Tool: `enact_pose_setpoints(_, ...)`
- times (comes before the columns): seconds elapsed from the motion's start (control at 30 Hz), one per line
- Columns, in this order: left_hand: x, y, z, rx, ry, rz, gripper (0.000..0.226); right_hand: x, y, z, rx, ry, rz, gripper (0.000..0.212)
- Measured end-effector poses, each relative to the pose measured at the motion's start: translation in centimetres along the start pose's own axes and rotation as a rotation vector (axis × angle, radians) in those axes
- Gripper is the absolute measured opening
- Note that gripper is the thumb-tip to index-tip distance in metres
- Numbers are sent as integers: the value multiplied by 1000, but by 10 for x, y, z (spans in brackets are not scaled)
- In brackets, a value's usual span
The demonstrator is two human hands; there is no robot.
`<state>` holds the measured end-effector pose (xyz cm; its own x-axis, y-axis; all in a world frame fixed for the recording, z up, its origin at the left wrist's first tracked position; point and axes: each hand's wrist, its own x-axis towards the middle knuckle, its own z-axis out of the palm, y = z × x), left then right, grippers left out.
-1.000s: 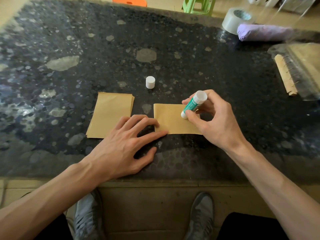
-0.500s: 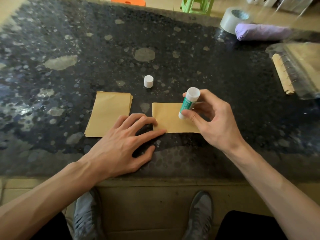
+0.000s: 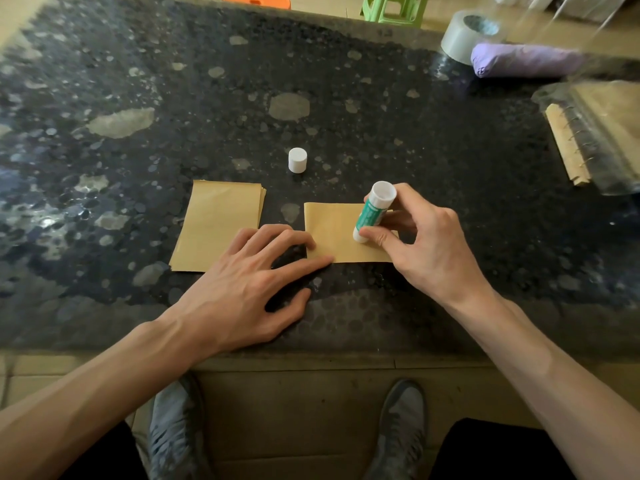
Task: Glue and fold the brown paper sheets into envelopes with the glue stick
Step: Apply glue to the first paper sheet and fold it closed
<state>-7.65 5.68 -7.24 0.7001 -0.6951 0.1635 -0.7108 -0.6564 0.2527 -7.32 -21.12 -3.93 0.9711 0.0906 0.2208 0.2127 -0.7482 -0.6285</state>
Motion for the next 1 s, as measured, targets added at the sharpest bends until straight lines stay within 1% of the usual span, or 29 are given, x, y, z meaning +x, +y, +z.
enact_pose_setpoints(1.0,0,0,0,2,1,0,52,20,0,9,-62,100,12,43)
